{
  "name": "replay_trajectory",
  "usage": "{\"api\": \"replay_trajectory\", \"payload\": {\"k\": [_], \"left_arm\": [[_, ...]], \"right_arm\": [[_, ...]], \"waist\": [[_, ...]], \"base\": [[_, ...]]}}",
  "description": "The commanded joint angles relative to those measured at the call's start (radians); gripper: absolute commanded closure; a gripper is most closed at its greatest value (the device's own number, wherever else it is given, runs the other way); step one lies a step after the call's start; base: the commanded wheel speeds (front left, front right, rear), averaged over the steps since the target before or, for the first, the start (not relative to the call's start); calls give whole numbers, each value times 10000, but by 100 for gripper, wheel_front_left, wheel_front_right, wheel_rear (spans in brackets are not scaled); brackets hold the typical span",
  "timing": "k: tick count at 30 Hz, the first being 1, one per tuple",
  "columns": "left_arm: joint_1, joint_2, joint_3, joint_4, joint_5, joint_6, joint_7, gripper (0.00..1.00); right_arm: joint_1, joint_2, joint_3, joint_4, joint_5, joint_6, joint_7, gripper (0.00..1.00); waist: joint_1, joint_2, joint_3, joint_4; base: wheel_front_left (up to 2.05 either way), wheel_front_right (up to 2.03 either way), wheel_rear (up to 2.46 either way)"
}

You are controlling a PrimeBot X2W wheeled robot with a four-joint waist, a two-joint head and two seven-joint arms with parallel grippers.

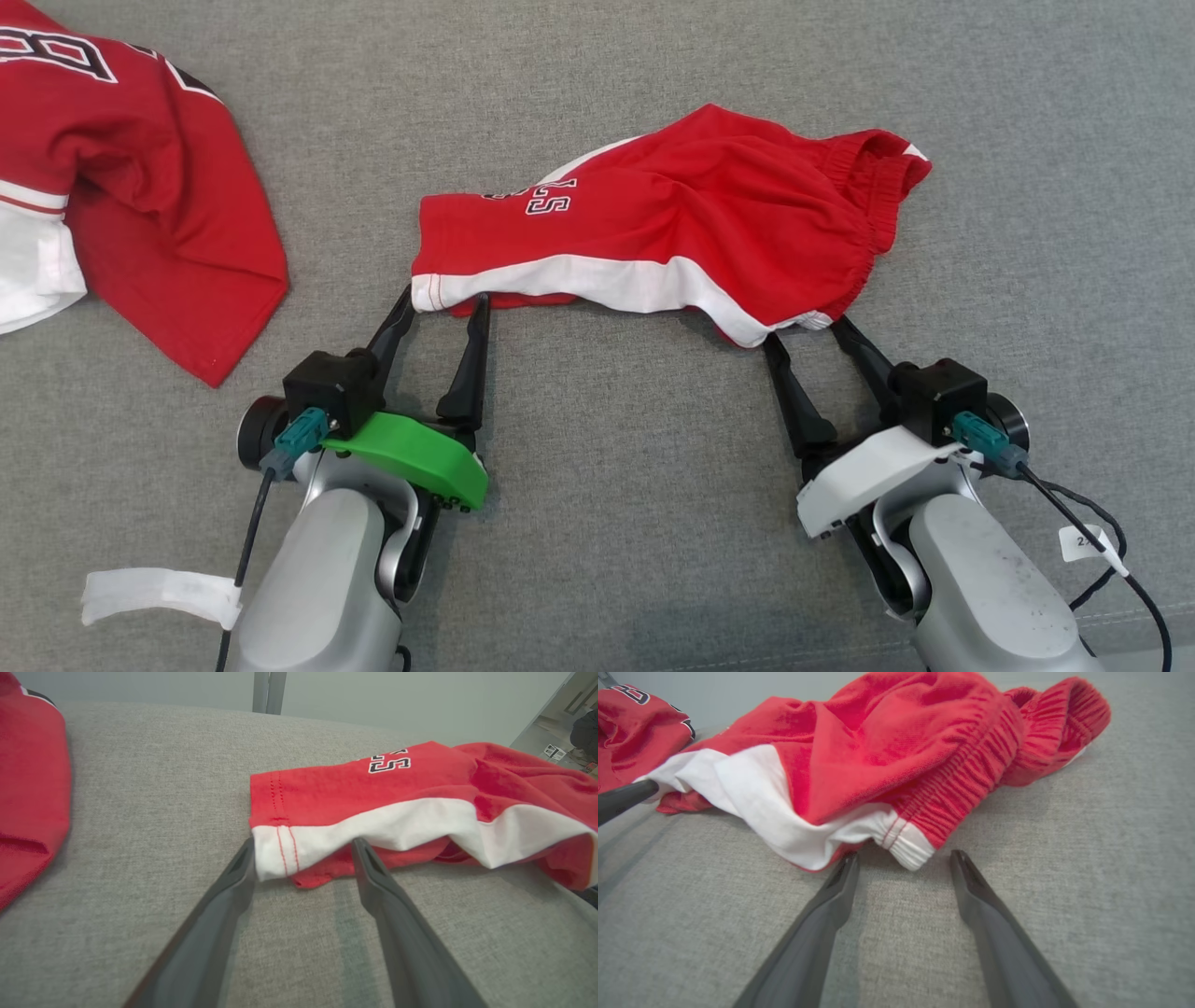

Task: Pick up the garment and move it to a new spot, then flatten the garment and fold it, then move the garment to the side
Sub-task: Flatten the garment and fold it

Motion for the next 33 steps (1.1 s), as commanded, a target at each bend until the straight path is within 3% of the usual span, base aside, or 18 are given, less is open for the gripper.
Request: {"api": "replay_trajectory", "payload": {"k": [1, 5, 7, 9, 10, 11, 12, 22, 23, 25, 26, 28, 33], "left_arm": [[66, 107, 3, -49, -69, -27, -6, 0], [132, 156, -101, -131, -228, -28, -6, 0], [123, 183, -150, -131, -294, -28, -6, 8], [101, 182, -199, -76, -375, -28, -6, 37], [69, 185, -208, -37, -423, -28, -6, 56], [32, 193, -230, 22, -475, -28, -6, 86], [-29, 227, -344, 88, -484, -28, -6, 100], [-195, 228, -344, 163, -453, -28, -6, 100], [-171, 225, -343, 171, -437, -28, -6, 100], [-144, 216, -346, 180, -434, -28, -6, 100], [-134, 210, -356, 179, -412, -28, -6, 100], [-116, 204, -366, 187, -379, -28, -6, 100], [-16, 189, -305, 231, -316, -28, -6, 100]], "right_arm": [[160, -60, 29, 66, 44, -14, -19, 0], [118, -107, 75, 75, 77, -14, -18, 0], [111, -122, 96, 81, 102, -14, -19, 0], [101, -143, 122, 93, 131, -14, -19, 0], [86, -145, 132, 95, 152, -14, -18, 0], [70, -146, 151, 90, 161, -14, -18, 0], [52, -147, 177, 76, 153, -14, -19, 0], [-131, -248, 421, 91, 313, -14, -19, 0], [-163, -240, 449, 99, 344, -14, -19, 6], [-216, -242, 505, 86, 371, -14, -19, 28], [-226, -248, 513, 77, 382, -14, -19, 60], [-235, -266, 534, 40, 386, -14, -19, 100], [-52, -333, 560, 9, 401, -14, -21, 100]], "waist": [[-1, -1, -16, 5], [-1, -1, -37, 4], [-1, -1, -51, 7], [-1, -1, -58, 1], [-1, -1, -57, -8], [-1, -1, -59, -17], [-1, -1, -59, -30], [-1, -1, -107, 27], [-1, -1, -114, 40], [-1, -1, -117, 52], [-1, -1, -120, 60], [-1, -1, -127, 69], [-1, -1, -225, 15]], "base": [[0, 0, 0], [0, 0, 0], [0, 0, 0], [0, 0, 0], [0, 0, 0], [0, 0, 0], [0, 0, 0], [0, 0, 0], [0, 0, 0], [0, 0, 0], [0, 0, 0], [0, 0, 0], [0, 0, 0]]}}
